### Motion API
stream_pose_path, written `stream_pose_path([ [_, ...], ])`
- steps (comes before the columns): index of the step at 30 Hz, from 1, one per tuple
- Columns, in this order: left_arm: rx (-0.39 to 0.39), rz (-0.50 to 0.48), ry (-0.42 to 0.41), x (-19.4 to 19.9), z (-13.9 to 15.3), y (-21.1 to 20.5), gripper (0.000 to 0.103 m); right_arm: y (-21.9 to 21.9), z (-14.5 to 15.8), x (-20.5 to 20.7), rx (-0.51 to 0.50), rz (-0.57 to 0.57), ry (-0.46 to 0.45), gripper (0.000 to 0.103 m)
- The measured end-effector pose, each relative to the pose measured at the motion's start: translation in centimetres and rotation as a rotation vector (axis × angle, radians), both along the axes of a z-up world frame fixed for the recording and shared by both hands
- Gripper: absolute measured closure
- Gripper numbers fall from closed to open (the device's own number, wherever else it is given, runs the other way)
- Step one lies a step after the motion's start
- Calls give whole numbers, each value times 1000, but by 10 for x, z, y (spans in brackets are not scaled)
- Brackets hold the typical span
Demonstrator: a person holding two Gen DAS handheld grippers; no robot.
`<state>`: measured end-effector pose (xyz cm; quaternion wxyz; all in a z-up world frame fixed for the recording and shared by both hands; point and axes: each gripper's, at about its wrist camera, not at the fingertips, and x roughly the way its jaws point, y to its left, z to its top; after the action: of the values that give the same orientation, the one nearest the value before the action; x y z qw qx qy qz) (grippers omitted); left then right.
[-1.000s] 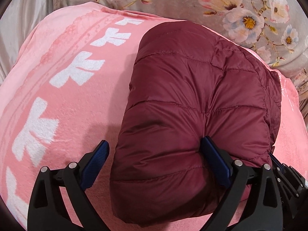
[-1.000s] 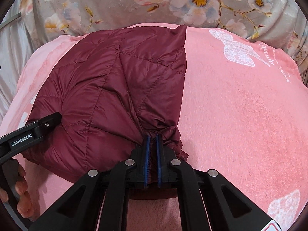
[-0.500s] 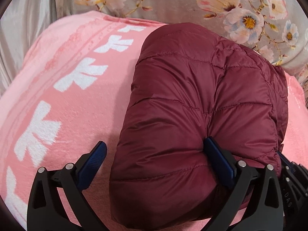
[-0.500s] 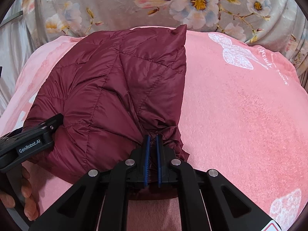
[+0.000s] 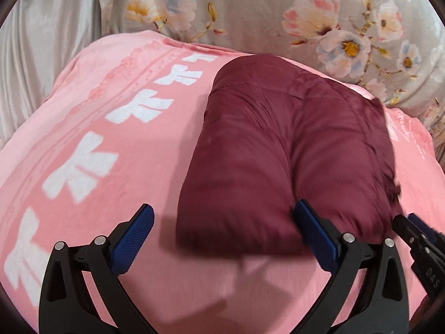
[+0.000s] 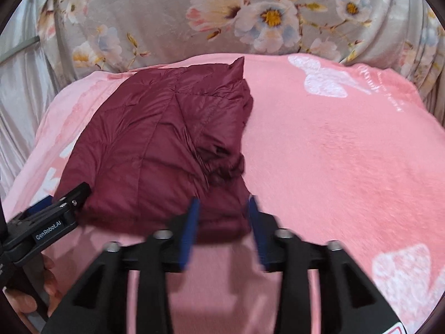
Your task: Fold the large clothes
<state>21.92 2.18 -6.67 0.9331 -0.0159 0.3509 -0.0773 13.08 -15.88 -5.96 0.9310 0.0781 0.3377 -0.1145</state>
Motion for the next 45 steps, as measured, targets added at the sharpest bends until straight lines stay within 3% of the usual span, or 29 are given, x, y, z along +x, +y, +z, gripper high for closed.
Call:
stream_pose_path([
  [4,11,-4,34,-23,-5,-2,5,6,-11,-29,-20,4,24,49],
  [6,22,-10,51,-34,-7,-4,5,5,-15,-40,2,6,31,43],
  [15,66,-33,36,-77,-10,-19,5,21,-15,-72,-44,17,-1,23],
  [20,79,-8,19,-86,-9,-20,5,21,-13,-80,-49,2,-28,19],
  [30,150,1,-7,-90,-8,-30,5,20,-15,-79,-34,19,-29,19],
  [45,173,17,-51,-96,-3,-32,5,30,-12,-81,-83,34,-46,19],
])
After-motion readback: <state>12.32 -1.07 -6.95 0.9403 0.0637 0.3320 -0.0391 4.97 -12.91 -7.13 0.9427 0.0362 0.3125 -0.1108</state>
